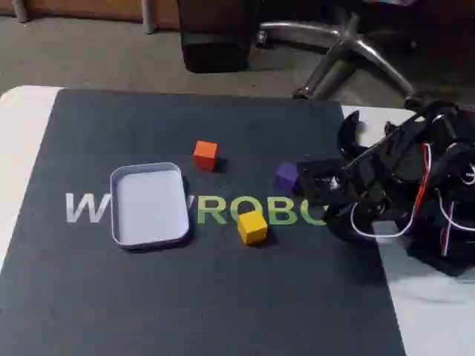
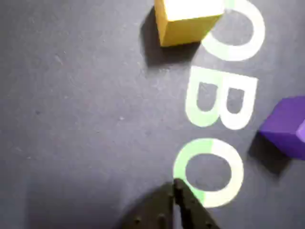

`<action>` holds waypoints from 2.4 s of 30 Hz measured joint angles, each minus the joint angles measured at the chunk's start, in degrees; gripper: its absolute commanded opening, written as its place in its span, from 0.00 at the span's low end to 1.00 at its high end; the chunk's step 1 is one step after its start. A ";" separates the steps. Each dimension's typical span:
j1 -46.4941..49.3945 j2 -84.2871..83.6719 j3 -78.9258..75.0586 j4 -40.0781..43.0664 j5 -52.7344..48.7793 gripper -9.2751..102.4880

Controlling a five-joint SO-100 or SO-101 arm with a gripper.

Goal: Move blocks one by one until all three blocks are in the tray.

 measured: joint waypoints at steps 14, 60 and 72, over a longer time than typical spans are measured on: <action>-1.41 0.00 0.00 0.35 1.93 0.01; 15.64 -0.09 -13.97 2.64 -3.78 0.02; 11.78 -27.60 -40.17 10.02 2.02 0.02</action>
